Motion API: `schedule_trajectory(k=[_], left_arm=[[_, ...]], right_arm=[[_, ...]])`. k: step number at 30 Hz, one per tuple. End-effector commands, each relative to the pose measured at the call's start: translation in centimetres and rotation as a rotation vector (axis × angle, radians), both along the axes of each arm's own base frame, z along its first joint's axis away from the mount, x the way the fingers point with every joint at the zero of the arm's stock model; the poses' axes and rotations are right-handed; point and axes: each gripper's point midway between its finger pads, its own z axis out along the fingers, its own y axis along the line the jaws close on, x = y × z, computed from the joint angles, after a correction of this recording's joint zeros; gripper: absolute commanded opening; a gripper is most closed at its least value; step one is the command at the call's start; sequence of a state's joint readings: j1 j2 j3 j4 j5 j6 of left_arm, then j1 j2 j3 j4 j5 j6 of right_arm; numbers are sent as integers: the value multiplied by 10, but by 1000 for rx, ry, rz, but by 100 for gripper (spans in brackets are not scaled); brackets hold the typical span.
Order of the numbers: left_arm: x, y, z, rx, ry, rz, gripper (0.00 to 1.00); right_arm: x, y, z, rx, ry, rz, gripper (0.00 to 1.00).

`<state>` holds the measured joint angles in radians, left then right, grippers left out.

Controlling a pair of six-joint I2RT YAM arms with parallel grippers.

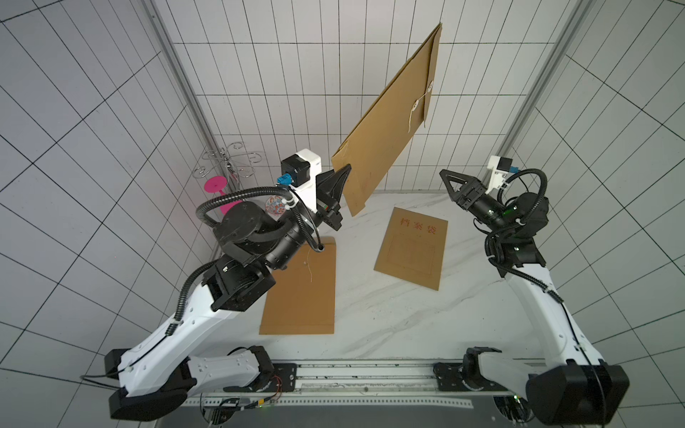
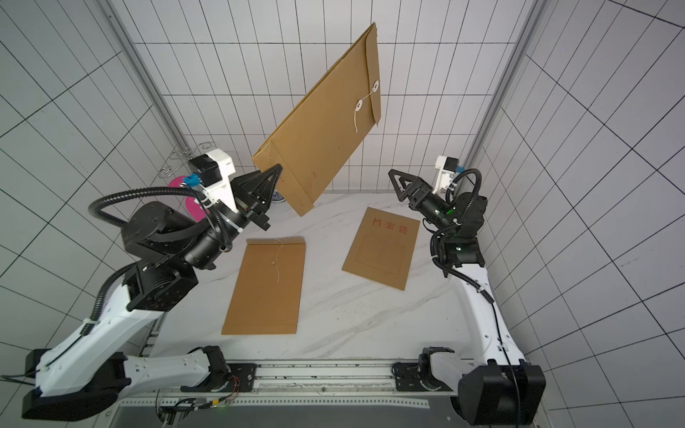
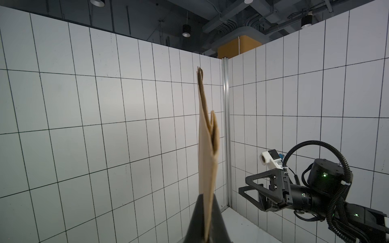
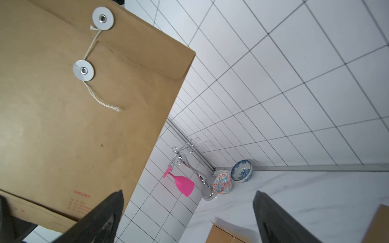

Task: Open the file bag
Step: Pick up the file bag from the file bag.

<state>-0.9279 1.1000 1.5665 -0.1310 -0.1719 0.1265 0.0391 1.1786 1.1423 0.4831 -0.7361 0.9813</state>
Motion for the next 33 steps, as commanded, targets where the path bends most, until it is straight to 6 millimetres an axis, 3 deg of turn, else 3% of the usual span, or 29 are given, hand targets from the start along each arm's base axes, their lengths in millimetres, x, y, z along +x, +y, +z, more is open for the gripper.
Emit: schedule_trajectory(k=[1, 8, 18, 23, 33], left_arm=[[-23, 13, 23, -97, -48, -84, 0], [-51, 29, 42, -190, -102, -177, 0], [-61, 31, 44, -251, -95, -249, 0], [-59, 29, 40, -257, -86, -252, 0], [-52, 34, 33, -274, -63, -208, 0]], right_arm=[[-43, 26, 72, 46, -250, 165, 99], [-64, 54, 106, 104, -352, 306, 99], [-92, 58, 156, 241, -486, 415, 96], [-97, 56, 167, 289, -499, 433, 81], [-99, 54, 171, 308, -504, 427, 41]])
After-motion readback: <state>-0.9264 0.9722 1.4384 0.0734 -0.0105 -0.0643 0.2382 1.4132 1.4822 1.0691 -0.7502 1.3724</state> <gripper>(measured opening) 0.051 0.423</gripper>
